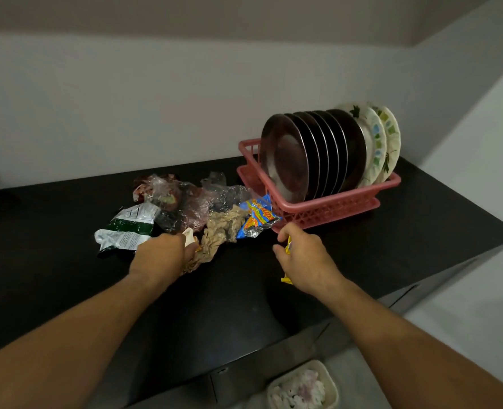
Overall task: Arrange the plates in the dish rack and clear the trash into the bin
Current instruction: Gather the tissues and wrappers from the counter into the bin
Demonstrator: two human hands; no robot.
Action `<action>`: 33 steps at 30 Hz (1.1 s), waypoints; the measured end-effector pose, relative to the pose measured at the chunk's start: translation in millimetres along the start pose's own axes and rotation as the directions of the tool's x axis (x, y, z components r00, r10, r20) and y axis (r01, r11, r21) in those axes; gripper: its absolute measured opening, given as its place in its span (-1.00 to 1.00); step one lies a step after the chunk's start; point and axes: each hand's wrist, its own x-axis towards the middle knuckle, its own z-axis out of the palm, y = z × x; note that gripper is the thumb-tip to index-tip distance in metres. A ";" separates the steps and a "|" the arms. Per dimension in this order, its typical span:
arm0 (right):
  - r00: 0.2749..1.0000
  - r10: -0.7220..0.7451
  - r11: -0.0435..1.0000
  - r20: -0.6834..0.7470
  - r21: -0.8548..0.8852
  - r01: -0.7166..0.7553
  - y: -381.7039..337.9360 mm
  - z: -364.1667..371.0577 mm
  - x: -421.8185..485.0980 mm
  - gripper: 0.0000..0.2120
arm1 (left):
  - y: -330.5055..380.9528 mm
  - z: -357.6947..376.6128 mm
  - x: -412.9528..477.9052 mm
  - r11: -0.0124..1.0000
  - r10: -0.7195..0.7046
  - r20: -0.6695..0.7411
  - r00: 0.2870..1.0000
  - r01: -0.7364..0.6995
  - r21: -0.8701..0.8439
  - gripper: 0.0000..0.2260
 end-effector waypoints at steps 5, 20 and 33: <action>0.999 0.047 0.999 -0.022 0.009 -0.046 -5.6 9.1 4.3 -0.81 | 15.3 5.5 1.2 0.998 0.060 0.129 0.990 -0.061 0.002 -0.62; 0.955 0.053 0.990 0.293 0.113 -0.090 -2.2 1.4 12.2 -0.50 | 32.4 -23.0 27.2 0.895 0.073 -0.061 0.995 -0.093 -0.435 -0.88; 0.985 -0.039 0.983 0.166 0.184 0.008 -5.0 -14.4 14.4 -0.72 | 46.3 -49.4 18.3 0.867 0.013 -0.103 0.995 -0.063 -0.494 -0.85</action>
